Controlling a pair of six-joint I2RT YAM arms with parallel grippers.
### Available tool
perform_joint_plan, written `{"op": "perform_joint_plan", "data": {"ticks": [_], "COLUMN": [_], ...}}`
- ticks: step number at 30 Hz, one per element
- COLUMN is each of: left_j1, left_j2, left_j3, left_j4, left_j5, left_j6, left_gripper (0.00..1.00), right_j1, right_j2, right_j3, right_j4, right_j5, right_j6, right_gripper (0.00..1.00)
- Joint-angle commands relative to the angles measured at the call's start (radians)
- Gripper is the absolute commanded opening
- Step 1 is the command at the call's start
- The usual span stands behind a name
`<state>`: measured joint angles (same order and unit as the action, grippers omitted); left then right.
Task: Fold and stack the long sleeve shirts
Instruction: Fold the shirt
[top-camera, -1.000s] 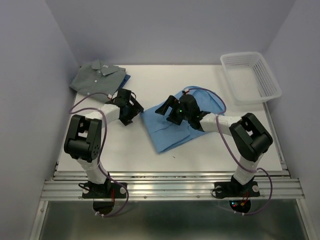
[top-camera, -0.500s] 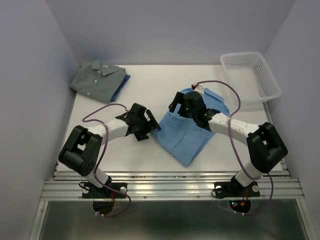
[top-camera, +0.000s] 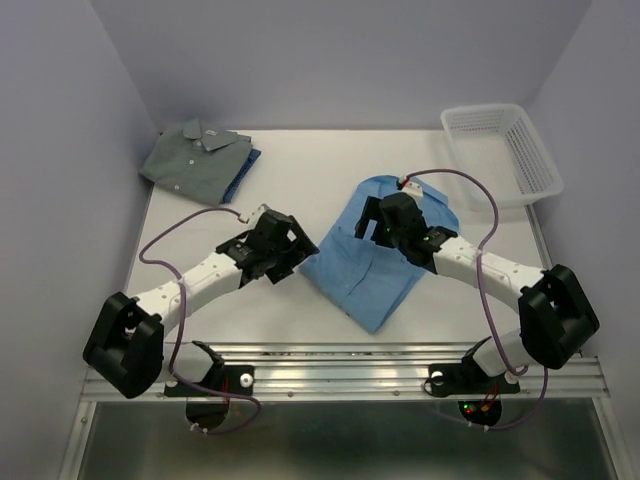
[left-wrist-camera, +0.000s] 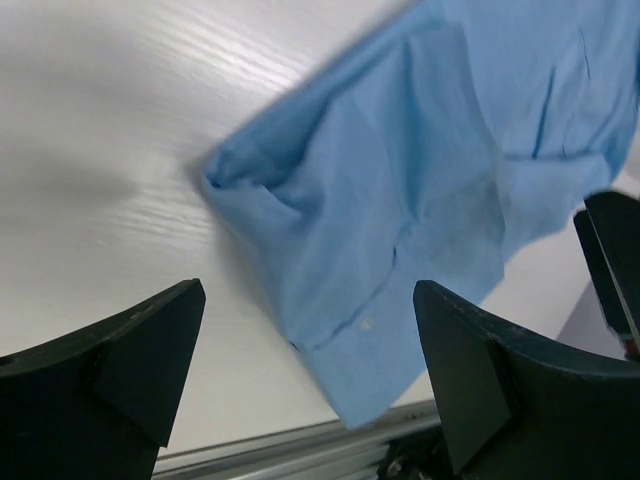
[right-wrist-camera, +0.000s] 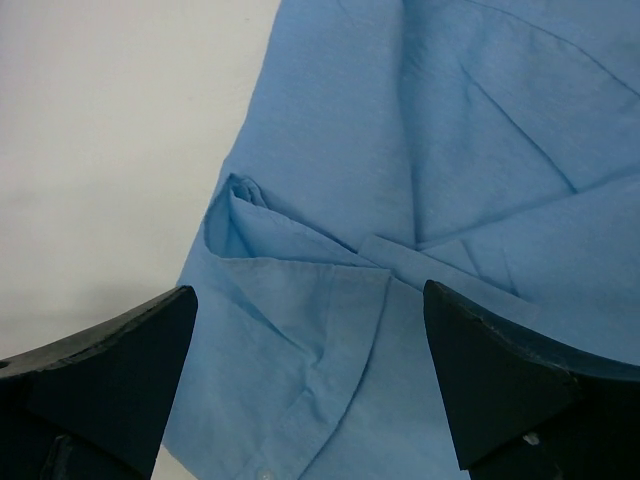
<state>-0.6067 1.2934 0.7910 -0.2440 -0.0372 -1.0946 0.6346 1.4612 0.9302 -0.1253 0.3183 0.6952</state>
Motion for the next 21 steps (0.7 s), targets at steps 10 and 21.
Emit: {"op": "perform_joint_plan", "data": {"ticks": [10, 21], "left_j1": [-0.347, -0.324], "left_j2": [0.22, 0.373], "left_j3": [-0.03, 0.083], "left_j4": [0.201, 0.168], "left_j5": [0.114, 0.106], "left_j6": [-0.1, -0.045], "left_gripper": [0.99, 0.2], "right_j1": [-0.047, -0.047], "right_j2": [-0.24, -0.229], "right_j3": [-0.082, -0.057], "right_j4": [-0.106, -0.154], "right_j5": [0.205, 0.165], "right_j6": [0.024, -0.046], "right_gripper": [1.0, 1.0]}}
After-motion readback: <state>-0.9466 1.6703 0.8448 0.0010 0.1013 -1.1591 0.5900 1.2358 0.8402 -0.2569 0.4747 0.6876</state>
